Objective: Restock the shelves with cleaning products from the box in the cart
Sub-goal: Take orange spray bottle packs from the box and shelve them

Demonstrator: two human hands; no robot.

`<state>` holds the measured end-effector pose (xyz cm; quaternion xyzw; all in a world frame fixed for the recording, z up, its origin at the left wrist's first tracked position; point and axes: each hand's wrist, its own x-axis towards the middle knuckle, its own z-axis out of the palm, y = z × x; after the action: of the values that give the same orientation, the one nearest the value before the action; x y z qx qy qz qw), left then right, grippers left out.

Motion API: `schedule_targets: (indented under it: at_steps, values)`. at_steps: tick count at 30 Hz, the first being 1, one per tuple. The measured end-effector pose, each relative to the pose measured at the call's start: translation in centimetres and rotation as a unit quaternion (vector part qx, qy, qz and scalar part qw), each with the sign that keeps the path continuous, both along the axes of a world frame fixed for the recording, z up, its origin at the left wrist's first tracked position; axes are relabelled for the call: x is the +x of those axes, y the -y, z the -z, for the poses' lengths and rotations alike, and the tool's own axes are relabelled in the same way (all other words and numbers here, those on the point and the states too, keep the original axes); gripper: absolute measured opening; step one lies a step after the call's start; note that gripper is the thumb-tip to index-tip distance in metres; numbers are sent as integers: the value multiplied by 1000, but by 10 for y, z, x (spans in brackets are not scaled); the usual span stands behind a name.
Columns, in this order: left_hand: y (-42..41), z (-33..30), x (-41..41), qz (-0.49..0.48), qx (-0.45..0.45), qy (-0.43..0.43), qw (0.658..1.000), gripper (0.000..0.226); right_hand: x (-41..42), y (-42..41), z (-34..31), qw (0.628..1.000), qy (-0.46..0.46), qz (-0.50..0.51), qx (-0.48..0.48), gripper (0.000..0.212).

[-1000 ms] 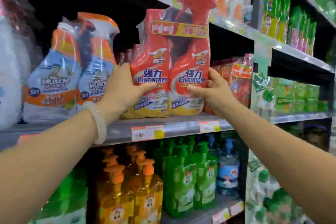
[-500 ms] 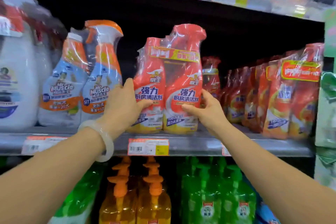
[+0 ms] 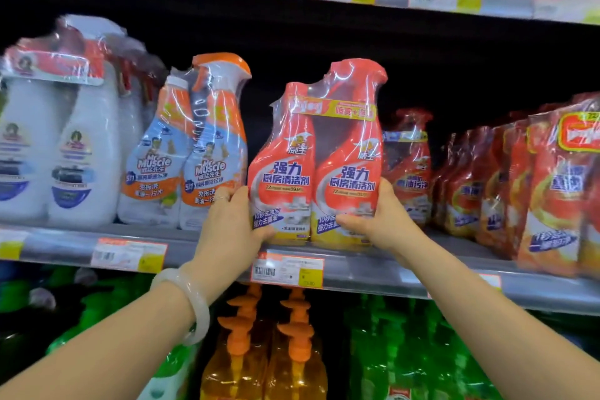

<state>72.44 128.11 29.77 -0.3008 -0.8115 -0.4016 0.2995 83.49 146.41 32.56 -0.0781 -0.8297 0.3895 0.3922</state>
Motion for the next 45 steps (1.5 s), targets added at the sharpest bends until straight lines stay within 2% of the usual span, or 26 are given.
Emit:
schedule_targets:
  at_steps: [7,16,19,22,23,25,28,30,33,36,39,45]
  values:
    - [-2,2,-8,15,33,29,999,81,1,2,-1,1000,12,1,2,79]
    - [4,6,3,22,30,29,999,73,6,6,2,999,37,37,3,74]
    - [20,20,16,18,30,-7,999,68,11,27,12,981,-29,134,137,83]
    - [44,34,23,-24,-40,-76,996,66,18,78,29,950,-79,92,288,69]
    - [54,37,24,-42,-73,-81,993,67,16,96,36,940,-58,59,332,65]
    - [78,44,23,-86,-148,-72,983,69,7,130,55,923,42,0,381,63]
    - [127,64,14,-169,-285,-86,939,77,-19,172,87,883,170,-40,437,64]
    - [169,89,-1,-229,-327,-60,915,80,-37,203,109,861,214,-60,458,64]
    - [240,129,-18,-258,-384,9,886,81,-63,265,136,842,249,-103,468,53]
    - [324,169,-23,-275,-408,65,868,72,-95,347,161,820,254,-154,489,47]
    - [410,183,-14,-295,-447,130,835,73,-125,444,186,806,262,-207,489,48]
    - [581,219,-21,-376,-425,208,797,50,-166,629,230,763,278,-297,502,38]
